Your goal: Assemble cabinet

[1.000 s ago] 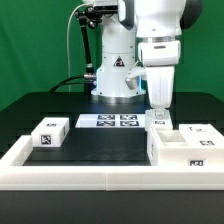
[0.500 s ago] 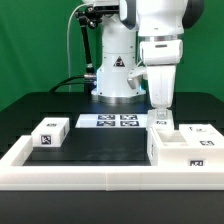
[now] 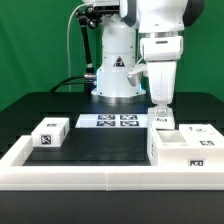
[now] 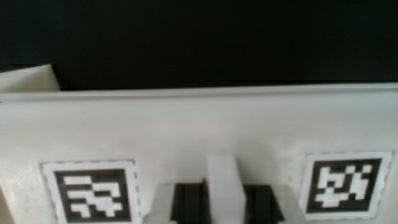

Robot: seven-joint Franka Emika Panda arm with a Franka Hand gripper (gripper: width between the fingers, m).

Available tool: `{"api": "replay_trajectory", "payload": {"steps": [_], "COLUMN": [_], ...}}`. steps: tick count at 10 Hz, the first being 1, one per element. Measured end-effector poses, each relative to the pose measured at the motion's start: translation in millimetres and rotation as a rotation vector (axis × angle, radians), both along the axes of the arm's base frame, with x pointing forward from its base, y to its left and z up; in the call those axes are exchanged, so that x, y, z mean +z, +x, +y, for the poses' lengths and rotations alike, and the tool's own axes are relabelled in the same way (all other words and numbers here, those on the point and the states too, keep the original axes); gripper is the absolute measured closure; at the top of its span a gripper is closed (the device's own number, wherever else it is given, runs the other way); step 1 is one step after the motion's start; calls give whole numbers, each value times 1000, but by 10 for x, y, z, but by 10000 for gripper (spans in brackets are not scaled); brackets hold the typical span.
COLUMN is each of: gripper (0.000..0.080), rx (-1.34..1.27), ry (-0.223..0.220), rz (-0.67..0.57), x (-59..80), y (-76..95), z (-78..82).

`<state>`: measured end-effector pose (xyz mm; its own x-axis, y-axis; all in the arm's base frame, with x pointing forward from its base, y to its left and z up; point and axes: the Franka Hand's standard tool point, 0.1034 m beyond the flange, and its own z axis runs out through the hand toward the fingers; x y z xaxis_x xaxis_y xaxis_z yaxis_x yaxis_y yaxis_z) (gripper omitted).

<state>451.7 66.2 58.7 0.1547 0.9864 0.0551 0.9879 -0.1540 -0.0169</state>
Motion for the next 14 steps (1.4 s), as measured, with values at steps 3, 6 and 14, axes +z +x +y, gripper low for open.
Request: {"api": "replay_trajectory", "payload": {"steps": [3, 6, 14], "gripper": [729, 729, 729], "rx": [-3, -1, 2], "ry": [-1, -9, -2], "rz": [5, 54, 39], "x": [15, -13, -12], "y": [61, 64, 144], "z": [23, 18, 71]}}
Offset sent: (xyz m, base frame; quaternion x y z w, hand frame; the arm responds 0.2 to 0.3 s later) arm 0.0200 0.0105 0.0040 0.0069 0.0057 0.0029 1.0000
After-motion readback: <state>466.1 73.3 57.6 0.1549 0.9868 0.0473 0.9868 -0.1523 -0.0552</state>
